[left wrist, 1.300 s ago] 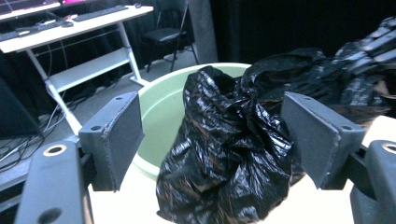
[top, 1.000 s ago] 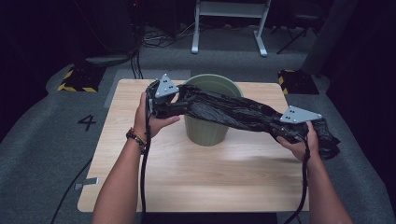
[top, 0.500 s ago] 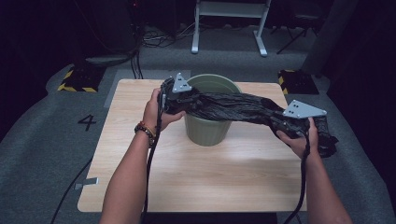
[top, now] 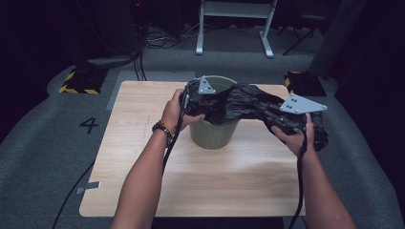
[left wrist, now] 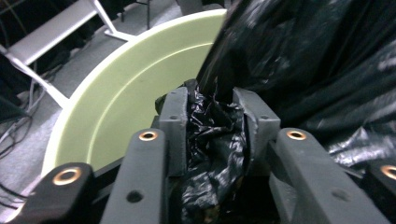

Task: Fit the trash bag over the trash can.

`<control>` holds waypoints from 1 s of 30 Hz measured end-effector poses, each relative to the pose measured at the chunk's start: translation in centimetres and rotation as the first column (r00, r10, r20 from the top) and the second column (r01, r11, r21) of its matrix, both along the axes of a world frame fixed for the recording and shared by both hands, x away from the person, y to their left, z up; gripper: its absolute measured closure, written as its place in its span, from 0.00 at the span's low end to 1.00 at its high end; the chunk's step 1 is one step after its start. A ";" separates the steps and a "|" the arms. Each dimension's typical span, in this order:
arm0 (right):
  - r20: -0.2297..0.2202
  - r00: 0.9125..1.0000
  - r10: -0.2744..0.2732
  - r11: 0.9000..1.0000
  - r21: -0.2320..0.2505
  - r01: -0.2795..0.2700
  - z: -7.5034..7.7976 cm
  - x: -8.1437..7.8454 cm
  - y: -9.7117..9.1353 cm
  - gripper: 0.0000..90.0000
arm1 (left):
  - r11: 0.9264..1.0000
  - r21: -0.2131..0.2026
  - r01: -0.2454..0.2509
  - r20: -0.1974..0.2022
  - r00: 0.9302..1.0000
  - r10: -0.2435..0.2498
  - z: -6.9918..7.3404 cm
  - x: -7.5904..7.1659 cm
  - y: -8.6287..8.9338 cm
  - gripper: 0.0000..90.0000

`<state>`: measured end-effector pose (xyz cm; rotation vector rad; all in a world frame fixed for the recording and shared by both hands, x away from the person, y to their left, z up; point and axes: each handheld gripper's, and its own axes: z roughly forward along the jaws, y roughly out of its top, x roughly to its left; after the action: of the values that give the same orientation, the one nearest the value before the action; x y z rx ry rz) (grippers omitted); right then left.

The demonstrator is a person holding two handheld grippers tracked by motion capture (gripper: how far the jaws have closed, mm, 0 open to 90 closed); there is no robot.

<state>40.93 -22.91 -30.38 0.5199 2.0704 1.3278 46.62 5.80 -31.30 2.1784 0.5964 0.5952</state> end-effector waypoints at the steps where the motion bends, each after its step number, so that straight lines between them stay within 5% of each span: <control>1: -0.008 1.000 0.003 1.000 -0.009 -0.003 0.0 0.1 0.4 0.98 | 1.000 -0.012 -0.007 0.002 1.000 0.007 0.0 0.0 0.1 0.69; 7: -0.050 0.999 -0.015 0.999 -0.050 0.013 -0.6 1.1 1.8 0.98 | 0.997 -0.058 -0.048 -0.012 0.999 0.047 0.2 -0.4 2.0 0.49; 11: -0.075 0.996 -0.040 0.998 -0.045 0.036 -1.2 1.6 1.7 0.98 | 0.990 -0.126 -0.070 -0.007 0.998 0.070 0.3 -1.1 4.0 0.39; 18: -0.091 0.991 -0.095 0.994 -0.069 0.089 -1.7 1.9 0.9 0.98 | 0.979 -0.194 -0.055 0.000 0.998 0.056 0.8 -2.2 6.2 0.35; 24: -0.098 0.989 -0.110 0.993 -0.061 0.105 -1.8 1.9 0.4 0.98 | 0.979 -0.197 0.053 0.029 0.998 -0.048 1.6 -3.5 3.6 0.35; 30: -0.097 0.991 -0.089 0.994 -0.063 0.083 -1.7 1.8 1.1 0.96 | 0.975 -0.160 0.157 0.035 0.988 -0.153 1.7 -4.2 -0.7 0.34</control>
<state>42.72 -21.78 -32.10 0.6543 2.1357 1.2090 42.42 5.09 -29.56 2.0398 0.4421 0.4701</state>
